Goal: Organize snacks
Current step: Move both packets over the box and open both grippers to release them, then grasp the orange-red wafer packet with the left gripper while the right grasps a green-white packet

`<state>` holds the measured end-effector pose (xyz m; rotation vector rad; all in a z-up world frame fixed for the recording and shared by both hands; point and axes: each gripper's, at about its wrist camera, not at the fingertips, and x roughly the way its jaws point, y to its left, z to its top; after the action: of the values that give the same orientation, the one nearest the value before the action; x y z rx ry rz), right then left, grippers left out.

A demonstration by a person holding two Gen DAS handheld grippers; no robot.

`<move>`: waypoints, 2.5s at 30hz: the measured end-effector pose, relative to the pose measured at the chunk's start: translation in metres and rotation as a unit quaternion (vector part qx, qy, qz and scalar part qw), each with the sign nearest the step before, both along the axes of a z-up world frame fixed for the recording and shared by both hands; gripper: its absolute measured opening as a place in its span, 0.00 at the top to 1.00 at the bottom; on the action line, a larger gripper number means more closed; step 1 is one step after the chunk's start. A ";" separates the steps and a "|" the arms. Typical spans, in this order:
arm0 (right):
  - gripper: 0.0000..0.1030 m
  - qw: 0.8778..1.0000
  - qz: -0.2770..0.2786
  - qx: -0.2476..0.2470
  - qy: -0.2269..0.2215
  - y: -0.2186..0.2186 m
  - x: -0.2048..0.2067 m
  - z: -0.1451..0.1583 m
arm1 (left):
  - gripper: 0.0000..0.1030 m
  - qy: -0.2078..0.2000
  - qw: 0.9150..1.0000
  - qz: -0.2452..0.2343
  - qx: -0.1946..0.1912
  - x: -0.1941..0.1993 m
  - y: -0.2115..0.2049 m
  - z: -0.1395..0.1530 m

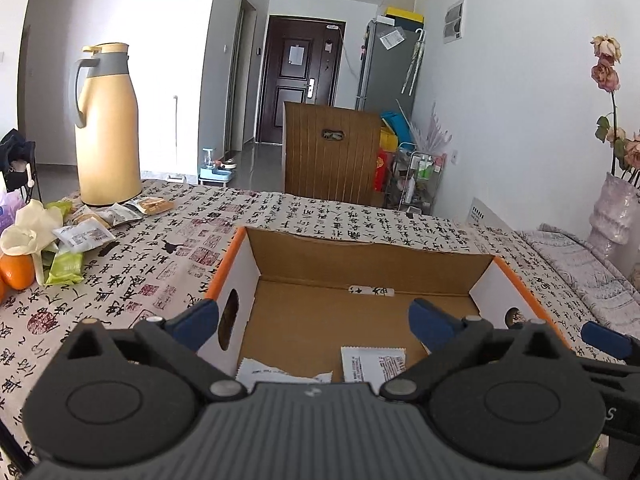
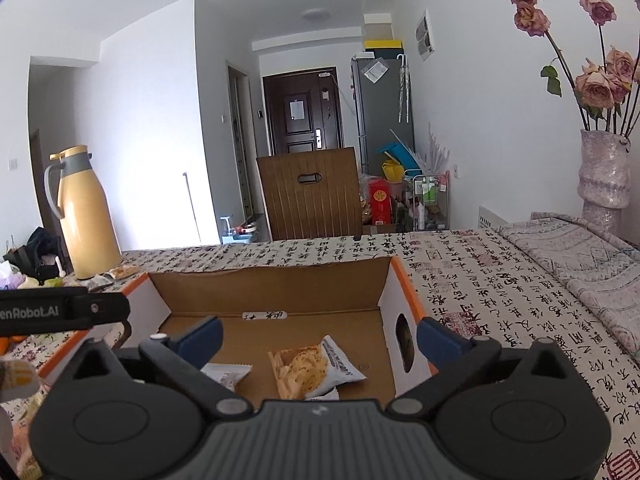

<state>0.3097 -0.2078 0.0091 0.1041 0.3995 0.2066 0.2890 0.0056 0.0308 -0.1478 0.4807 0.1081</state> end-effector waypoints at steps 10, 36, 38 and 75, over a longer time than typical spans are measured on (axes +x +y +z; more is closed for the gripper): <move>0.00 1.000 -0.002 -0.001 -0.003 0.001 0.001 0.003 | 0.00 -0.008 1.000 0.000 -0.003 -0.007 0.000 0.007; 0.00 1.000 -0.019 -0.006 -0.014 -0.031 -0.071 0.025 | 0.00 -0.023 1.000 0.012 0.011 -0.085 -0.006 0.032; 0.00 1.000 -0.020 -0.007 -0.011 -0.035 -0.078 0.023 | 0.00 -0.020 1.000 0.014 0.012 -0.091 -0.004 0.030; 0.00 0.995 -0.057 -0.023 0.078 -0.089 -0.159 -0.044 | 0.00 0.048 0.999 0.005 0.014 -0.165 0.021 -0.035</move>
<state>0.1504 -0.2972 -0.0352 0.0985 0.5510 0.0762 0.1238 0.0268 -0.0043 -0.1188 0.5749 0.1320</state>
